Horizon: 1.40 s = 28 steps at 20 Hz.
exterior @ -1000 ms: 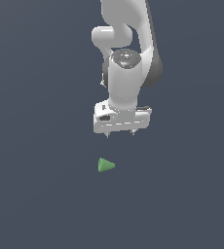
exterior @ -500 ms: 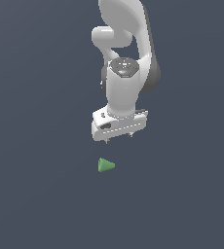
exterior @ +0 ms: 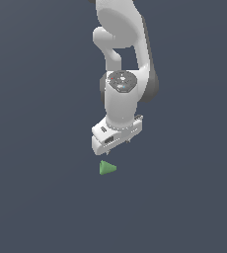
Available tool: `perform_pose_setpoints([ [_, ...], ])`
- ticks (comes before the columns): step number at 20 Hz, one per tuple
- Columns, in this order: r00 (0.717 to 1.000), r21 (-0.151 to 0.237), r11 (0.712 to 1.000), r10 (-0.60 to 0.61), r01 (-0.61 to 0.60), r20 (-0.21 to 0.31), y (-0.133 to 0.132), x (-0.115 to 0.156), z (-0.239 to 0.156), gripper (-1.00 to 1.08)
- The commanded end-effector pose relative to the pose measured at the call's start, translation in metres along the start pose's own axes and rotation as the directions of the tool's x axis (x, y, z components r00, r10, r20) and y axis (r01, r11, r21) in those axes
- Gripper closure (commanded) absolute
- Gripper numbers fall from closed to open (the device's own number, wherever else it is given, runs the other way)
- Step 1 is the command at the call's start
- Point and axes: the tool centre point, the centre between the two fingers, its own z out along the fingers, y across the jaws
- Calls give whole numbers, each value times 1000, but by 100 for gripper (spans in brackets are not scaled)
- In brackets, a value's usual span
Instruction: Pick up the object and move it to a goal position.
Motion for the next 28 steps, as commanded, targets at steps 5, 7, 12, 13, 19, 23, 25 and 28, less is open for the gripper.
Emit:
perform_pose_setpoints([
  [5,985,5,985,-173,173,7,10,3,15,-92],
  [7,975,7,975,-224,224,9,13,4,20,-92],
  [12,937,13,937,-349,349,11,21,6,31,-92],
  [13,928,15,928,-373,373,11,22,7,34,-92],
  [19,859,23,859,-512,512,9,32,8,48,-92],
  [23,802,29,802,-597,597,6,38,9,58,-92],
  [25,773,31,773,-634,634,4,41,9,62,-92],
  [28,733,34,733,-680,679,0,45,9,68,-92],
])
